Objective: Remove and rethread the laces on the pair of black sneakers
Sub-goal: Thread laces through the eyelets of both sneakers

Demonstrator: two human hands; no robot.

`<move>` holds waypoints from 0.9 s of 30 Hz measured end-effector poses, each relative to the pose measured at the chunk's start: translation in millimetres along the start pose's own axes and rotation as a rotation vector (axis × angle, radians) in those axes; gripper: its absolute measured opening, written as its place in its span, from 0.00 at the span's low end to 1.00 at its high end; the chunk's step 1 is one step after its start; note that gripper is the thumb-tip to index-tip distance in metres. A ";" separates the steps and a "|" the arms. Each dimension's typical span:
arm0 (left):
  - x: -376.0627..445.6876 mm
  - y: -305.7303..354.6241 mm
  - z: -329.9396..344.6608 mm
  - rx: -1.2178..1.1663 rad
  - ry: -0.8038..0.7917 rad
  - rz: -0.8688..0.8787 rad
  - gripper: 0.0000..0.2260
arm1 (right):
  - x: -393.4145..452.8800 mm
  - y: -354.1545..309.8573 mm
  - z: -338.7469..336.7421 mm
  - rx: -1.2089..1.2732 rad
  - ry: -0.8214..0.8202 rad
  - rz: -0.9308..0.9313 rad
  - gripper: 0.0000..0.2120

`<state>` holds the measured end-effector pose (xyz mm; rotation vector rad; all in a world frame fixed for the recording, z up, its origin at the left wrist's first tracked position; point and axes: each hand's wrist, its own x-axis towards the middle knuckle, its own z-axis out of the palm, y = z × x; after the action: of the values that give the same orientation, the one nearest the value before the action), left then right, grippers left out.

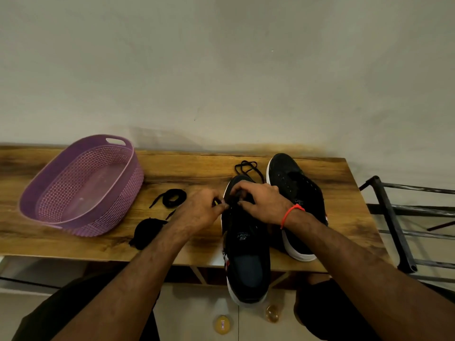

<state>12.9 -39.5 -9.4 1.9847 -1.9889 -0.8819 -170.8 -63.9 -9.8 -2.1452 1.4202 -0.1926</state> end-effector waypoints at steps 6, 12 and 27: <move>-4.7 20.2 -21.4 -1.097 0.663 -0.085 0.12 | -1.2 -2.6 -0.3 -0.100 -0.077 -0.034 0.21; -2.1 4.8 -14.9 -0.495 0.073 -0.179 0.11 | 0.0 -0.5 2.7 -0.086 -0.023 -0.045 0.16; -5.8 13.9 -35.2 -0.919 0.983 -0.041 0.10 | 0.7 1.0 2.0 -0.071 -0.015 -0.045 0.18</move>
<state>20.4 -44.5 27.8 1.4262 -0.7712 -0.4873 -170.4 -64.1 -12.2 -2.2330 1.3906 -0.1440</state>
